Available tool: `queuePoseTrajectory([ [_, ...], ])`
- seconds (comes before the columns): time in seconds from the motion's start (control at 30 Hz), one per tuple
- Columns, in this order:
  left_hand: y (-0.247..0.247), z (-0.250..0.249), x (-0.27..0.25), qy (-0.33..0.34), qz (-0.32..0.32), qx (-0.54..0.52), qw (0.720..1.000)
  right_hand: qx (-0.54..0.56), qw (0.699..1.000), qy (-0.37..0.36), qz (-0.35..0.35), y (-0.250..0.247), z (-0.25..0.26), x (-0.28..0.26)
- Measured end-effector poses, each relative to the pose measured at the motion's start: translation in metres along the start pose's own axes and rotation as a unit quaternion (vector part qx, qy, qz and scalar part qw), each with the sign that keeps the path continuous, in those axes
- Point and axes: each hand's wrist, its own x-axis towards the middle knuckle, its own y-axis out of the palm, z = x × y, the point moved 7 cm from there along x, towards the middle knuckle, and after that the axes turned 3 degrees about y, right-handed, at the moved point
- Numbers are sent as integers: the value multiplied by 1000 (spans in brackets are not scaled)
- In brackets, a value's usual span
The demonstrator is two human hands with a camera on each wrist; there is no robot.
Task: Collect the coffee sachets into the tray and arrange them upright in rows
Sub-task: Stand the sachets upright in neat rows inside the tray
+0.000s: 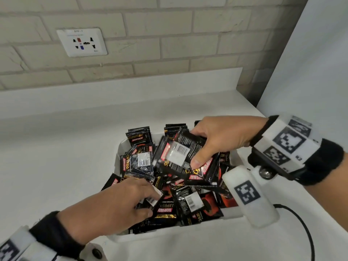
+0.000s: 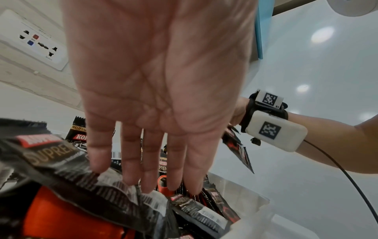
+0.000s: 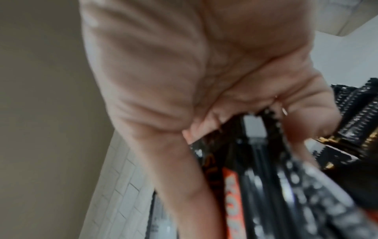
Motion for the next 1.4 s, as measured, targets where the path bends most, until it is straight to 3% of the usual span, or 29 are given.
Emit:
queuePoseTrajectory([
  [0.1,-6,0,-2,-13,-34,-59,998,80,994,-44,-63,-14,7,-10],
  [0.17,-19,-2,-7,-37,-89,-177,979,176,976,-69,-110,-19,6,-15],
  [0.27,-36,-10,-14,0,-181,-392,902,290,939,-89,-161,-8,-1,-15],
  [0.37,-42,-25,-9,47,-213,-492,843,342,920,-101,-163,19,1,-8],
  [0.5,-39,-26,0,13,-298,-503,812,342,912,-110,-199,45,7,-1],
  [0.63,-28,-22,3,-13,-314,-504,804,383,899,-110,-179,60,0,1],
  [0.87,-29,-9,5,-28,-402,-584,705,429,892,-82,-115,70,-11,-1],
  [1.0,-36,-5,2,-20,-454,-594,663,363,919,-83,-126,75,-13,-7],
  [1.13,-33,-3,1,-13,-477,-601,641,359,922,-101,-107,89,-7,-5],
  [1.4,-50,21,-22,13,-517,-637,572,303,947,-67,-77,84,-29,-21],
])
